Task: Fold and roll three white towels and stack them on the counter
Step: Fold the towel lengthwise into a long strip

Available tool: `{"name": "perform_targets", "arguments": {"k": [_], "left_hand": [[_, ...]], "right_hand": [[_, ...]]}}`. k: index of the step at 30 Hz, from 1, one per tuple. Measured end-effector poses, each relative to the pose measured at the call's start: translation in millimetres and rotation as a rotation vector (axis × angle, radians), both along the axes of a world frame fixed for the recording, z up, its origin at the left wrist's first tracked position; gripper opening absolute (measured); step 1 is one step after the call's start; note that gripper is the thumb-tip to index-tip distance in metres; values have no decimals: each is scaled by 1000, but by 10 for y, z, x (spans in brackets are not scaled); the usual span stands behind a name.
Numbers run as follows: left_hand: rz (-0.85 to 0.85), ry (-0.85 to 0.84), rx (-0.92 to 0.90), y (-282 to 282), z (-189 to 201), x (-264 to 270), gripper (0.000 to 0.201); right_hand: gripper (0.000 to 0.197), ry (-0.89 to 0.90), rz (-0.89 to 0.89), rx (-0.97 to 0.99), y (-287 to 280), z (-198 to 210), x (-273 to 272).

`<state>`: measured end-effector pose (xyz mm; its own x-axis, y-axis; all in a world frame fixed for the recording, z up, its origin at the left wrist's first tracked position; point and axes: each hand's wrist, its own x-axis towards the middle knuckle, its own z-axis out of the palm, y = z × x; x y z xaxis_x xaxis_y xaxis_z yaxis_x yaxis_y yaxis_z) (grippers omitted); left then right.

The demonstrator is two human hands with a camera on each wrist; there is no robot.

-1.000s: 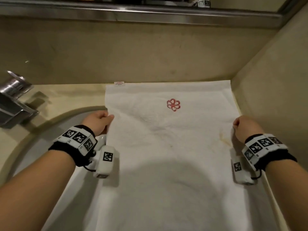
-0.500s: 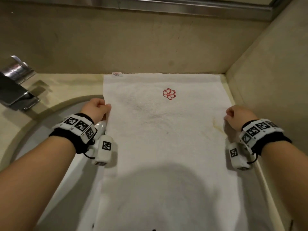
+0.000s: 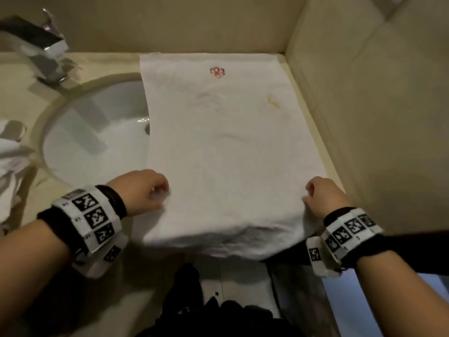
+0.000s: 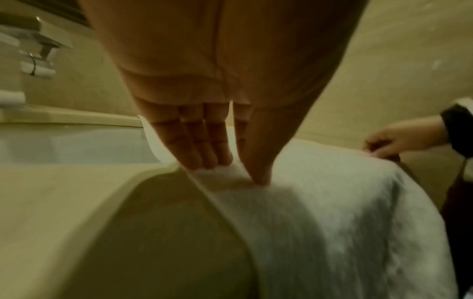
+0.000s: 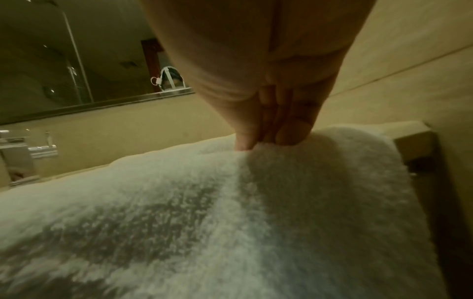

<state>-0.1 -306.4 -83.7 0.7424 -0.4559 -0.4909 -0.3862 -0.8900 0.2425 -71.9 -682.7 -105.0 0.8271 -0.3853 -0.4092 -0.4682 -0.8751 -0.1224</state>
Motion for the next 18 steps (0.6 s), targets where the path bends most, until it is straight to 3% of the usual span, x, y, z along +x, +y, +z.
{"name": "perform_targets", "arguments": {"k": [2,6,12,15,18], "left_hand": [[9,-37,52,55,-87,-237,34],[66,-148,-66,86,-185,-424,28],[-188,-150,-125,171,-208,-364,35],[-323,-138,-121,221,-159,-220,36],[-489,-108,-83,140,-145,-42,30]], "right_hand": [[16,-75,-3,-14,-3,-74,-82],[18,-77,23,-71,-129,-106,-35],[19,-109,-30,-92,-64,21,-23],[16,-216,2,58,440,157,-133],[14,-179,87,367,1207,265,-240]]}}
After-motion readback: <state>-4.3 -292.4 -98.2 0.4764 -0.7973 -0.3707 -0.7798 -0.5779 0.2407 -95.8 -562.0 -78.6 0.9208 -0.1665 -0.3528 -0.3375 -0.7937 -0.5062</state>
